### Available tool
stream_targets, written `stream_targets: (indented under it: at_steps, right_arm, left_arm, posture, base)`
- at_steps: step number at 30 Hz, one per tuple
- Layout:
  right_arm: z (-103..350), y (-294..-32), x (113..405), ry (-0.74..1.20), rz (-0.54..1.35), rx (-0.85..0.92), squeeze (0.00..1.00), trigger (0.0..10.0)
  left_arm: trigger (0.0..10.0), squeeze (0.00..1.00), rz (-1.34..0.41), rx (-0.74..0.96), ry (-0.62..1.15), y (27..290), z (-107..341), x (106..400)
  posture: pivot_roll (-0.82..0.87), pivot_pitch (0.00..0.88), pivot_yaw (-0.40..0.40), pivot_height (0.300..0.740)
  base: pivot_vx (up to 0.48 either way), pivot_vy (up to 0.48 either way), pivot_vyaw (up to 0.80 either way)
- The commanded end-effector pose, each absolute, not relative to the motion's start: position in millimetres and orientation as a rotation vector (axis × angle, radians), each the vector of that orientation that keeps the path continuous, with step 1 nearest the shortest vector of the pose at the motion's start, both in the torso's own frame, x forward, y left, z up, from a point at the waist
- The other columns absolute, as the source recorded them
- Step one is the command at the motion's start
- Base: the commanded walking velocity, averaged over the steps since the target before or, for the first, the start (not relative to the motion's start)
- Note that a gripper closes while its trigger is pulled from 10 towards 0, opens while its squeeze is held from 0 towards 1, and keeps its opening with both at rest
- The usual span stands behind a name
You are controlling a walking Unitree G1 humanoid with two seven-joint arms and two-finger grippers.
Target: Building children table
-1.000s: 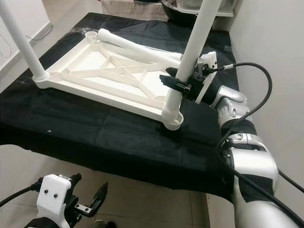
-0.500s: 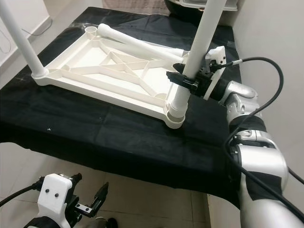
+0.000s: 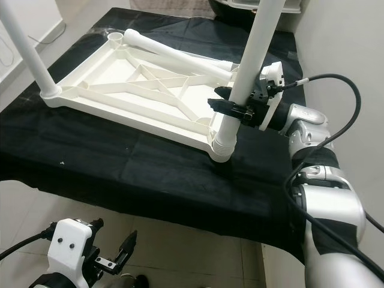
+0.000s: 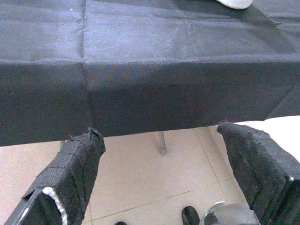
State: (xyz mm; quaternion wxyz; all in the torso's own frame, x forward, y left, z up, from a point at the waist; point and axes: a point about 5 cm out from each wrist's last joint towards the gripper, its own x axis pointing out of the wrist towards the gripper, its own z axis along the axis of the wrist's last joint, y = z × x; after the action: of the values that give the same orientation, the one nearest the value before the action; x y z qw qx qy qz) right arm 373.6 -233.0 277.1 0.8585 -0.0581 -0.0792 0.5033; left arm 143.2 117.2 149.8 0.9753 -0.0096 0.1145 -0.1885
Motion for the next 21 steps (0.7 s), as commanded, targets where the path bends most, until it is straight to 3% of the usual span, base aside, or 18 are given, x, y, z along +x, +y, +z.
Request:
stream_targets:
  at_steps: [1, 9, 21]
  right_arm:
    - [240, -232, 372, -0.019, 1.064, -0.079, 0.00, 0.0]
    - [243, -223, 377, -0.053, 1.030, -0.097, 0.00, 0.0]
    - [209, -192, 360, 0.054, 1.375, 0.038, 0.00, 0.0]
  left_arm:
    - [10.0, 0.00, -0.391, -0.017, 0.251, 117, 149, 140]
    - [10.0, 0.00, -0.393, -0.015, 0.248, 116, 150, 139]
    - [10.0, 0.00, -0.395, -0.019, 0.247, 115, 150, 140]
  posture:
    - [0.18, 0.262, -0.029, 0.740]
    - [0.18, 0.263, -0.031, 0.740]
    - [0.17, 0.259, -0.036, 0.740]
  base:
    - [0.000, 0.000, 0.00]
    - [0.000, 0.000, 0.00]
    - [0.000, 0.000, 0.00]
